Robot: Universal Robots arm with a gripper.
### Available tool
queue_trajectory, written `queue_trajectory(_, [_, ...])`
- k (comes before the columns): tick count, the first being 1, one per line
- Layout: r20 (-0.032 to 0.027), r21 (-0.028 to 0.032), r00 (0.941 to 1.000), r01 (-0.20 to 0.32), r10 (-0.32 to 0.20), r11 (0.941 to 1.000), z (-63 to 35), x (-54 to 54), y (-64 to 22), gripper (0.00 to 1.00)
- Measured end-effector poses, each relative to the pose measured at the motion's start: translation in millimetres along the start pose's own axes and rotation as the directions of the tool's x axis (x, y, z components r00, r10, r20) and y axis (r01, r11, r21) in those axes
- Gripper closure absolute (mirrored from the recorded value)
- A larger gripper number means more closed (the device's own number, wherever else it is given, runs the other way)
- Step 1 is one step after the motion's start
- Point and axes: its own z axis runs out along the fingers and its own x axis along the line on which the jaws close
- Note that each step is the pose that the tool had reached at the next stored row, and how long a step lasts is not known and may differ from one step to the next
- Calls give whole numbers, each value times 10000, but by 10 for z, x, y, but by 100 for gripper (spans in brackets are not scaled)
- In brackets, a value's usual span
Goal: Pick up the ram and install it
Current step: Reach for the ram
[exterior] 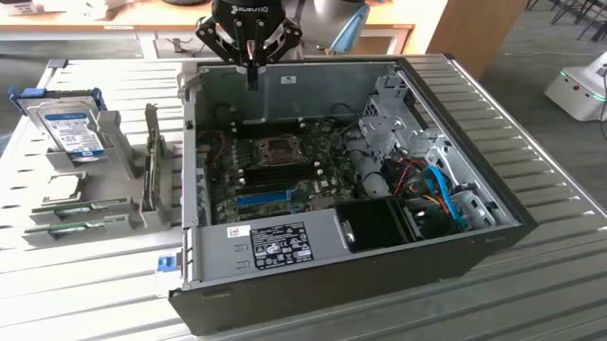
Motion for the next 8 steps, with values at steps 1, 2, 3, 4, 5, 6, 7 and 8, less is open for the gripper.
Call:
queue_trajectory(1, [0,0,10000,0,0,10000,0,0,0,89])
queue_trajectory(2, [0,0,10000,0,0,10000,0,0,0,89])
queue_trajectory(3, [0,0,10000,0,0,10000,0,0,0,89])
queue_trajectory(4, [0,-1,10000,0,0,10000,0,0,0,89])
queue_trajectory(5, [0,0,10000,1,-1,10000,0,0,0,89])
queue_trajectory(6, [0,0,10000,0,0,10000,0,0,0,89])
queue_trajectory(7, [1,0,10000,0,0,10000,0,0,0,89])
queue_trajectory(8, [0,0,10000,0,0,10000,0,0,0,89])
